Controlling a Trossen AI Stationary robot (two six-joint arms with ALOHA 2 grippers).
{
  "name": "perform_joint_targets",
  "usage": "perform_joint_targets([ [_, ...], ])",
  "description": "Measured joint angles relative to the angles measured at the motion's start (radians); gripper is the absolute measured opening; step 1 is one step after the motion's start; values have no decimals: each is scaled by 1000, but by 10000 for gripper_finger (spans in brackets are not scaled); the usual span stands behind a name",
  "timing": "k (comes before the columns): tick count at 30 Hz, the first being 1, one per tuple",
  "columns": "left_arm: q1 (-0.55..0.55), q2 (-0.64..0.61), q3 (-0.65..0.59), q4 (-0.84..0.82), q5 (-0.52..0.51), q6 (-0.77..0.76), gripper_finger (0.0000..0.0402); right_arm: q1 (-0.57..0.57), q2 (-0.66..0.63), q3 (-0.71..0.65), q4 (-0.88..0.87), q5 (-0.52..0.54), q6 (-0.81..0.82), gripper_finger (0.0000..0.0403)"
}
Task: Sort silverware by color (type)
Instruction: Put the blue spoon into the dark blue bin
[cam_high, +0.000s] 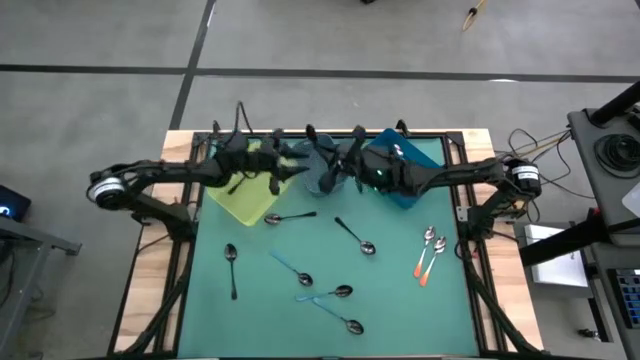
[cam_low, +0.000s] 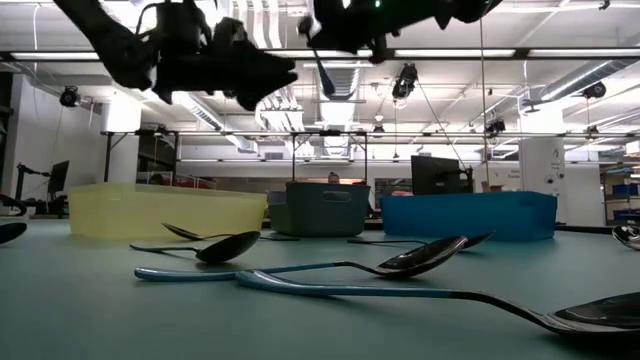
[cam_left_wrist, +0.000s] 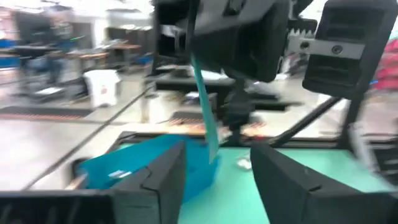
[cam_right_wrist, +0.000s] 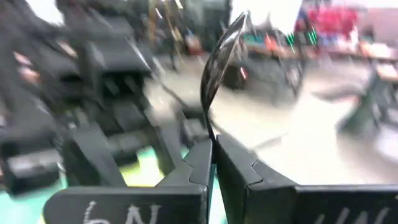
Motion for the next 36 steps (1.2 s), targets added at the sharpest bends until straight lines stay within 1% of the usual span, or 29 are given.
perform_joint_targets([
  [2,56,-53,0,-76,-2,26,178,-38,12,35,-122,2,66,9],
  [4,112,-106,0,-128,-3,39,182,-77,36,73,-205,2,124,9],
  [8,208,-182,-3,-184,-5,38,180,-139,115,157,-363,-4,214,9],
  [13,281,-230,-3,-215,-6,16,170,-170,240,296,-516,-7,272,9],
  [16,293,-232,-6,-238,-6,4,165,-171,324,398,-631,0,312,9],
  [21,293,-226,-10,-247,-6,4,162,-166,435,546,-835,101,361,9],
  [23,294,-229,-5,-247,-6,-5,162,-165,476,593,-932,125,395,9],
  [26,295,-245,-1,-246,-1,-38,162,-163,531,650,-1030,148,429,9],
  [30,295,-257,-6,-258,0,-53,162,-163,599,713,-1095,150,444,9],
  [36,296,-283,-6,-284,0,-46,161,-161,679,810,-1148,150,434,9],
])
